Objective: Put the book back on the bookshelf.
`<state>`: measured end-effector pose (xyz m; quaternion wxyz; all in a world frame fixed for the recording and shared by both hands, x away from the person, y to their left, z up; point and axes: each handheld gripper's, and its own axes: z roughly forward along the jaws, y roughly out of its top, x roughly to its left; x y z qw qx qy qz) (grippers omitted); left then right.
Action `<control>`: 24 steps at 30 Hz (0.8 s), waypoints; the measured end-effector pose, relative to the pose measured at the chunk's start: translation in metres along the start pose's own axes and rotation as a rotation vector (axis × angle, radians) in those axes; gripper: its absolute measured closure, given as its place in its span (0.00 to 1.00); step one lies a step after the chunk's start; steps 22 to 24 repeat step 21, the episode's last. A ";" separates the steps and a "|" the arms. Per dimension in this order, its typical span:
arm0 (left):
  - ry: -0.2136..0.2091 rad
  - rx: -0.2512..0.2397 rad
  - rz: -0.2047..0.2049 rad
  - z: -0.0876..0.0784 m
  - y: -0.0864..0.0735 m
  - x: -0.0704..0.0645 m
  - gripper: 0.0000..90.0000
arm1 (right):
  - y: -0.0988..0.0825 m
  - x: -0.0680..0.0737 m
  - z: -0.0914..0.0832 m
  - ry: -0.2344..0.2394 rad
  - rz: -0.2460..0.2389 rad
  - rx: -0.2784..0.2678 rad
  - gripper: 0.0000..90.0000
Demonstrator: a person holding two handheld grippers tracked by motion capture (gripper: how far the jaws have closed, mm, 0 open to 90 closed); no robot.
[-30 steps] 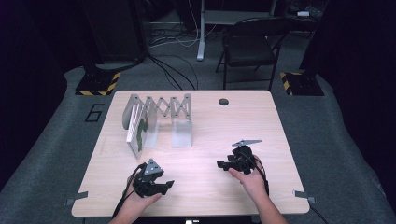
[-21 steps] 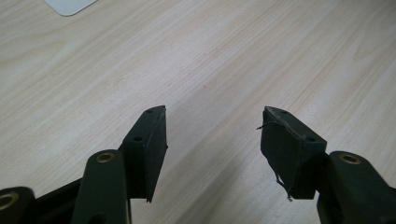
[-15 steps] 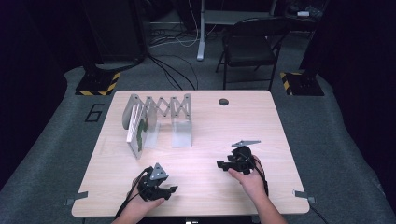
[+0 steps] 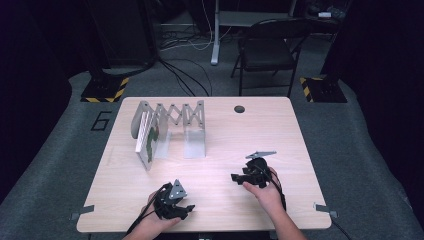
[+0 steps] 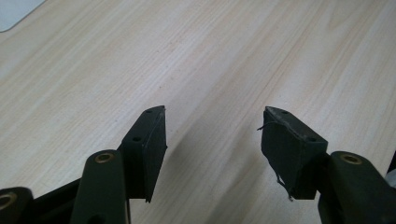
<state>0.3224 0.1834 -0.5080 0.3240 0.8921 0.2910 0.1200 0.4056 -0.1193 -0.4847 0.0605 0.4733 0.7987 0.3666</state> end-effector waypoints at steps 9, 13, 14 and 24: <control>-0.010 0.001 0.019 0.001 0.001 0.000 0.45 | -0.001 0.001 0.002 -0.001 0.008 0.023 0.44; -0.019 -0.004 0.017 0.000 0.001 0.002 0.44 | -0.002 0.002 0.003 0.000 -0.002 0.023 0.44; -0.012 -0.011 0.014 0.000 0.001 0.002 0.44 | -0.002 0.002 0.004 -0.001 -0.003 0.024 0.44; 0.002 -0.011 0.009 -0.002 0.001 0.009 0.44 | -0.002 0.001 0.005 -0.001 -0.001 0.014 0.44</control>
